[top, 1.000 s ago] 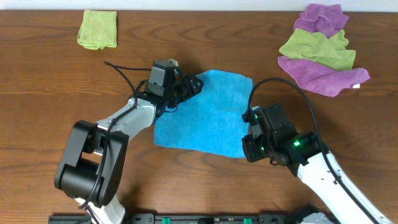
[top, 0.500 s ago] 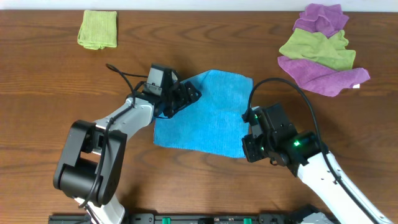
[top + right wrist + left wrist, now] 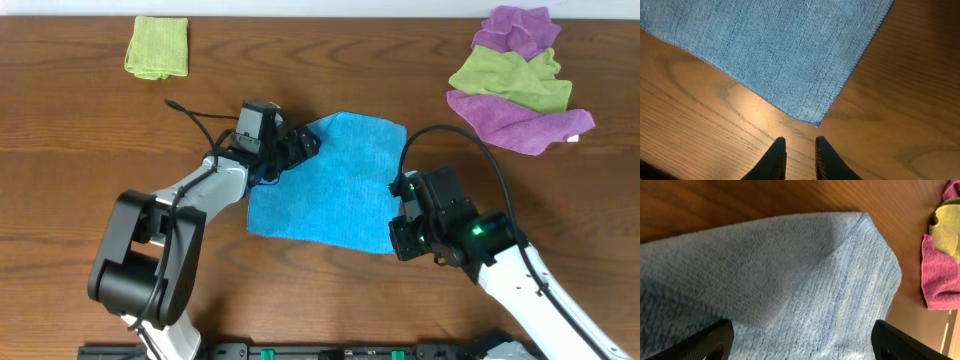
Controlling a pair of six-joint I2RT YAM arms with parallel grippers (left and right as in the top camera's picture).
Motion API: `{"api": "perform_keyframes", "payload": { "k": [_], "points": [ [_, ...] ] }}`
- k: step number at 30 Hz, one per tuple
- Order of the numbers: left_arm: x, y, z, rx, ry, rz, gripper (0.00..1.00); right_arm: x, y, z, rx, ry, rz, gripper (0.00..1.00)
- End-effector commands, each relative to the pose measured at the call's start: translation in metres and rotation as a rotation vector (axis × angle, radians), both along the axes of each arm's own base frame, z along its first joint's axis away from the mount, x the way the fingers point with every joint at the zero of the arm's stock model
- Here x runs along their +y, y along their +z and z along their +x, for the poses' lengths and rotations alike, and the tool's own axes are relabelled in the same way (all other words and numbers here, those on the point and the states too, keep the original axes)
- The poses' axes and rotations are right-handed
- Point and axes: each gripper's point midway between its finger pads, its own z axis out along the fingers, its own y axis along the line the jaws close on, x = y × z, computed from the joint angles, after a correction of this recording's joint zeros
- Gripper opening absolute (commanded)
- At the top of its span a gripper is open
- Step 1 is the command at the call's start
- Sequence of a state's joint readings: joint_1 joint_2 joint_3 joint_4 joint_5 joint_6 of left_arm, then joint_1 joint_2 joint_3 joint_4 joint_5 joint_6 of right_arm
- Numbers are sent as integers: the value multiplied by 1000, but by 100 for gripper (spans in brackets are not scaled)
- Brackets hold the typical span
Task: Fold the cloth
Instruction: 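Hold the cloth's top left edge with the left gripper, right gripper waiting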
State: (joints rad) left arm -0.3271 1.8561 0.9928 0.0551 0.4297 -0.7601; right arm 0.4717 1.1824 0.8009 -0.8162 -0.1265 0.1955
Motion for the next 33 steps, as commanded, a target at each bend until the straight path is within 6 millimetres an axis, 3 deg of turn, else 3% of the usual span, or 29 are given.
{"api": "perform_keyframes", "payload": {
  "k": [1, 11, 27, 30, 33],
  "points": [
    [5, -9, 3, 5, 24, 15, 89, 1, 4, 1, -15, -7, 9, 21],
    [3, 9, 26, -79, 88, -40, 88, 1, 5, 2, -17, -8, 11, 20],
    [75, 24, 72, -177, 349, -21, 87, 0, 4, 0, -8, -14, 9, 21],
    [76, 24, 72, -177, 348, -24, 86, 2, 5, 2, -18, -15, 14, 21],
    [63, 28, 68, -169, 284, -72, 83, 3, 6, 5, -28, -15, 20, 22]
  ]
}}
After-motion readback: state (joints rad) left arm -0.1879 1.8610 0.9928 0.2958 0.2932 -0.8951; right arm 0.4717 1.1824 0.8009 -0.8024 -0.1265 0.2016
